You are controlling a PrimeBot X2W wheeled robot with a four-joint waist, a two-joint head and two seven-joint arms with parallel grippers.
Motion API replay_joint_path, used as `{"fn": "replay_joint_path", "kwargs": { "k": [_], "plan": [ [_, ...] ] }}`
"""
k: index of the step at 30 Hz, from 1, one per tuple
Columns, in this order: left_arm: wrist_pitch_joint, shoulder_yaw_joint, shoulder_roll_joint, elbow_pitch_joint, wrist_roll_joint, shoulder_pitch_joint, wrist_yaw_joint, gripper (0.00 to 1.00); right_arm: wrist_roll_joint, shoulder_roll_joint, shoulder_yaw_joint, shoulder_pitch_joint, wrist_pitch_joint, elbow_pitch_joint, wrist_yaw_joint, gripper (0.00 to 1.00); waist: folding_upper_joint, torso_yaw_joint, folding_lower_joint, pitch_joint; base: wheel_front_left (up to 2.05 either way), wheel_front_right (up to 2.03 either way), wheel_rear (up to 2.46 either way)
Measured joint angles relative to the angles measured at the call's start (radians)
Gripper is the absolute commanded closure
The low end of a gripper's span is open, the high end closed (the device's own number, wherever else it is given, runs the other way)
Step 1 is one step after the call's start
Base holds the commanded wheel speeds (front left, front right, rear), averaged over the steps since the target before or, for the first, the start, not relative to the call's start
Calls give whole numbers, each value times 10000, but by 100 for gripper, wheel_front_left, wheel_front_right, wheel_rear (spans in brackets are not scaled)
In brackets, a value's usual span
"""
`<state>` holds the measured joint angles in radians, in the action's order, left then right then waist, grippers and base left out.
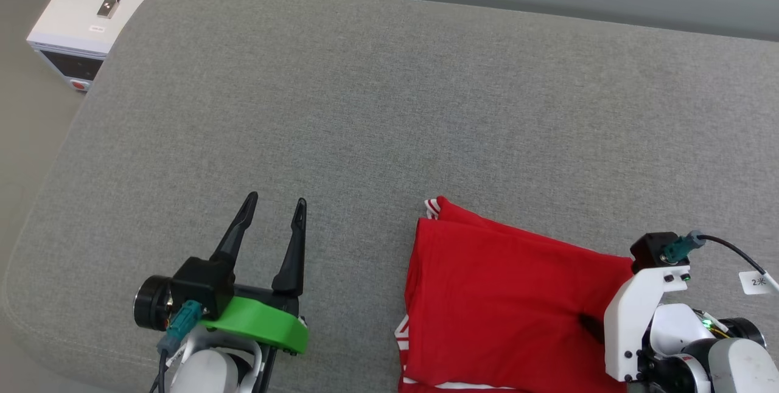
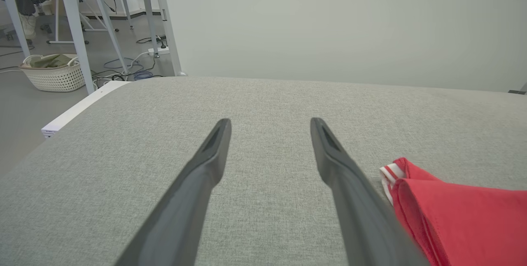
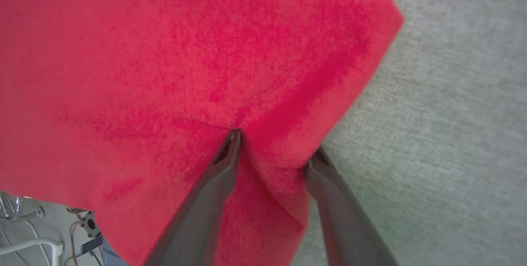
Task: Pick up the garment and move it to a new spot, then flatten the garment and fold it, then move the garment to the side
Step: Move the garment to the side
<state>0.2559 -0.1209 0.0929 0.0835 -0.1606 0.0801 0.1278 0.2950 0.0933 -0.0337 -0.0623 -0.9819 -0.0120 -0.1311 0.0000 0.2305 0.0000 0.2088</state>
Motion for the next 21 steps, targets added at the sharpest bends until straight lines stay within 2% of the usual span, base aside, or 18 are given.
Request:
{"fn": "replay_joint_path", "kwargs": {
  "k": [9,14,21],
  "plan": [
    [0,73,-29,71,0,50,0,0,234,545,-602,-169,1156,-221,-4,100,0,-159,0,-171,0,0,0],
    [2,-19,-6,69,-17,34,0,0,247,1304,-1298,-244,1728,-15,-8,100,0,-433,0,-411,0,0,0],
    [0,-495,67,2,-79,2,0,0,255,3588,-2441,-653,1787,953,-8,100,0,-1172,0,-679,0,0,0]
  ]
}}
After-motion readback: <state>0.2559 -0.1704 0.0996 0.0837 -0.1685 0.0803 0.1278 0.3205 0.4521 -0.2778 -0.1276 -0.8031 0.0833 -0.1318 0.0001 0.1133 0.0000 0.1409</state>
